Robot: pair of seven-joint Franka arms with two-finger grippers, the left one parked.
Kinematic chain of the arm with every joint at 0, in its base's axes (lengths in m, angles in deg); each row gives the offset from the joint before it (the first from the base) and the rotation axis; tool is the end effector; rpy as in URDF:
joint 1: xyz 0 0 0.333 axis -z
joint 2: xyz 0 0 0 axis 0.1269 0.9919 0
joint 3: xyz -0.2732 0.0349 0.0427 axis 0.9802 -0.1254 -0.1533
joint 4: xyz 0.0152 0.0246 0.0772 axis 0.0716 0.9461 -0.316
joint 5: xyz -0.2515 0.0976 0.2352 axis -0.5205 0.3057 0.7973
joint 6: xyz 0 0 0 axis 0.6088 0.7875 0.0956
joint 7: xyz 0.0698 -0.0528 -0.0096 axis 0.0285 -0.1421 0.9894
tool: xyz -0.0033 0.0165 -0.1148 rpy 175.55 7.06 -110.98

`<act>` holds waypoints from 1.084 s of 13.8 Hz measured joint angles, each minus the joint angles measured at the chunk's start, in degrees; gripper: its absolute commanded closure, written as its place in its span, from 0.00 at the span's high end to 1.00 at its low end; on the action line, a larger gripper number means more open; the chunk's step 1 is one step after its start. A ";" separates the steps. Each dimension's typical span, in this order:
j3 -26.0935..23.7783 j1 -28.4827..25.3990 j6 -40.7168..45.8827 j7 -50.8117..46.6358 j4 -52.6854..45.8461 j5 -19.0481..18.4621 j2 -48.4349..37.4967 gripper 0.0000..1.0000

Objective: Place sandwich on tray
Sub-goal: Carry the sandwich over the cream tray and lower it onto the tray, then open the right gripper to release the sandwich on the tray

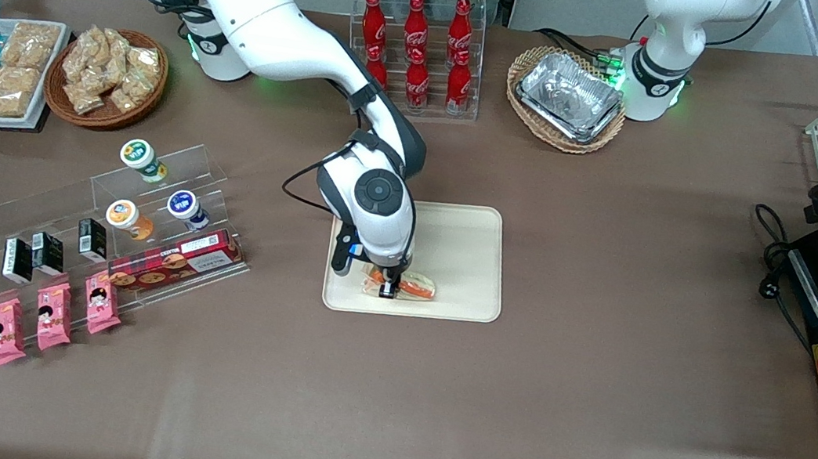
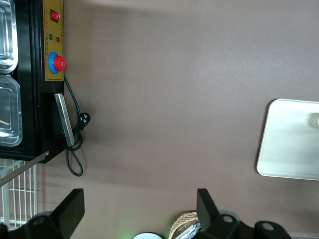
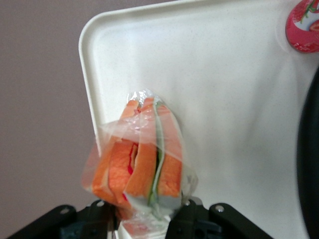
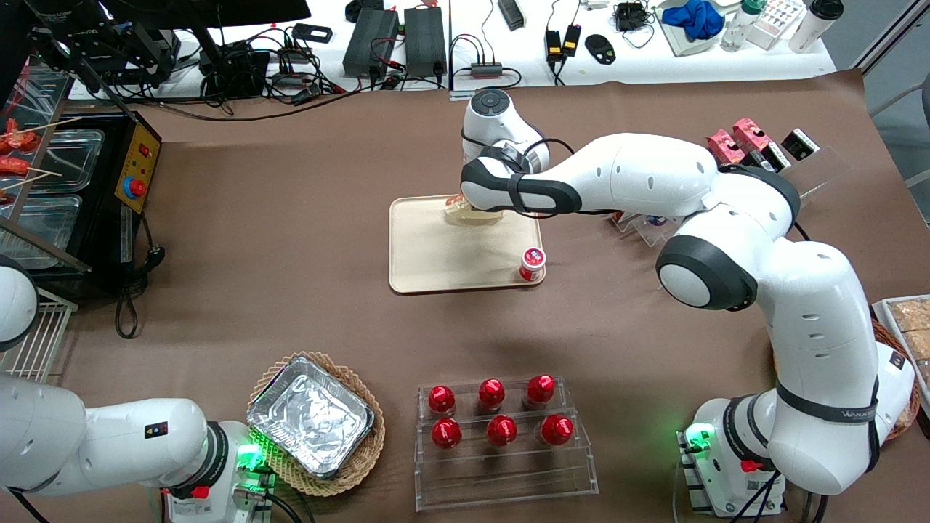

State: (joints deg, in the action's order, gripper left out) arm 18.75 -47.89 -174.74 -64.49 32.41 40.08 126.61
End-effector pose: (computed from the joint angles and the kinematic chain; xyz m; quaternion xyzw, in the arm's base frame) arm 0.5225 0.4460 0.2274 -0.6624 0.7473 -0.0054 0.0519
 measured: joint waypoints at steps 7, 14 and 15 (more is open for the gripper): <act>0.44 -0.82 -2.09 -5.99 -1.05 -4.70 1.94 1.00; 0.56 -0.99 -3.09 -5.16 -2.49 -9.13 1.61 1.00; 0.57 -0.98 -2.15 -4.77 -2.91 -9.14 0.77 1.00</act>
State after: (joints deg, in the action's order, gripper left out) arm 19.32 -48.87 -176.89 -69.25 29.51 30.94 127.38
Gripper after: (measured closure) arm 0.000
